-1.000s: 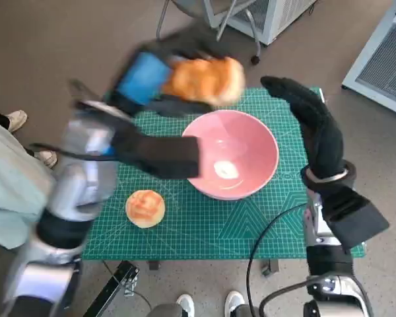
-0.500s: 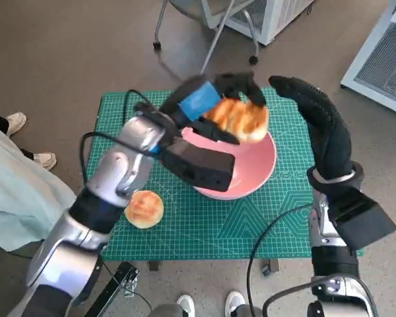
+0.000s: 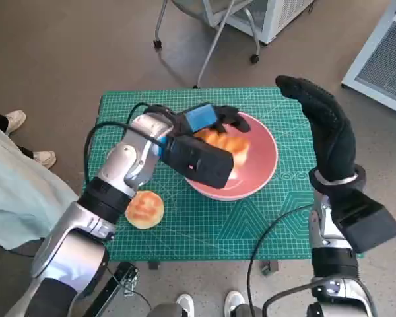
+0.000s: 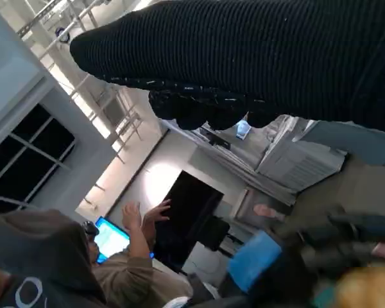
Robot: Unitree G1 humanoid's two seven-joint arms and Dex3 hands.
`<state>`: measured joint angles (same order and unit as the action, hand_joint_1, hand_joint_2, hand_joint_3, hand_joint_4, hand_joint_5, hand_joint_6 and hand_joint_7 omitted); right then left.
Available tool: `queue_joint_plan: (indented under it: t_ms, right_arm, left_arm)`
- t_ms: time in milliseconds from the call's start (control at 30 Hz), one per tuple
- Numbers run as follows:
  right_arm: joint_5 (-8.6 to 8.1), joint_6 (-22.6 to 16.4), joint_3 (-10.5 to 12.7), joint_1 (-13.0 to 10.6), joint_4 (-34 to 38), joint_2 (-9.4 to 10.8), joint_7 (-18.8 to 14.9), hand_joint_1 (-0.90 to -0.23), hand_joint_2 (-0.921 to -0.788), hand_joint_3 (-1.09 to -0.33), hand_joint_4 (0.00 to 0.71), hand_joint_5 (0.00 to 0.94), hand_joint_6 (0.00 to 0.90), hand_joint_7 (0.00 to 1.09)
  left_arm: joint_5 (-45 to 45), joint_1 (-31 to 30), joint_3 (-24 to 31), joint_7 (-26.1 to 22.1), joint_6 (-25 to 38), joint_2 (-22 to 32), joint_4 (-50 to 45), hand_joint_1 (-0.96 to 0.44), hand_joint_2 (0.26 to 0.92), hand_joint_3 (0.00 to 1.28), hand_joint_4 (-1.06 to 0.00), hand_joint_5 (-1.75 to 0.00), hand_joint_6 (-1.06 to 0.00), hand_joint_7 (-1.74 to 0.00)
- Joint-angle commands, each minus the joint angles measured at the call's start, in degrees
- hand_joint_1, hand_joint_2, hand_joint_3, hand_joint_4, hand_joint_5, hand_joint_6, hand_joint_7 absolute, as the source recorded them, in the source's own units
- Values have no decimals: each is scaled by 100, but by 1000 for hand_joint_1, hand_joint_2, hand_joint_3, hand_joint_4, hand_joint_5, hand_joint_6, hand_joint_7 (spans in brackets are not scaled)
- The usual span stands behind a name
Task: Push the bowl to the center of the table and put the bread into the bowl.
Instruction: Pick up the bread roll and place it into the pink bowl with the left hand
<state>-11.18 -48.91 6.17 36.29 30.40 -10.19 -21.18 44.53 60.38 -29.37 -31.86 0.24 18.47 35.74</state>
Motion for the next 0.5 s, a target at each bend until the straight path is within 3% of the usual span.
queue_joint_plan:
  t_ms: [33, 233, 500]
  right_arm:
    - [22, 43, -15, -157, -7, 8, -6, -631, -921, -689, 336, 9, 53, 815]
    - [41, 53, -28, -155, -20, 16, 4, -620, -921, -688, 336, 9, 54, 812]
    - [37, 78, -38, -180, -80, 29, 12, -596, -921, -692, 336, 8, 56, 809]
  left_arm:
    - [-106, -36, 82, 28, 8, 76, -389, 119, 795, 199, -146, -11, -401, -23]
    - [-177, -169, 187, 193, -243, 301, -752, 94, 813, 144, -157, -5, -425, -15]
    - [-476, -464, 600, -56, -286, 729, -1825, 89, 840, 92, -258, -19, -502, -31]
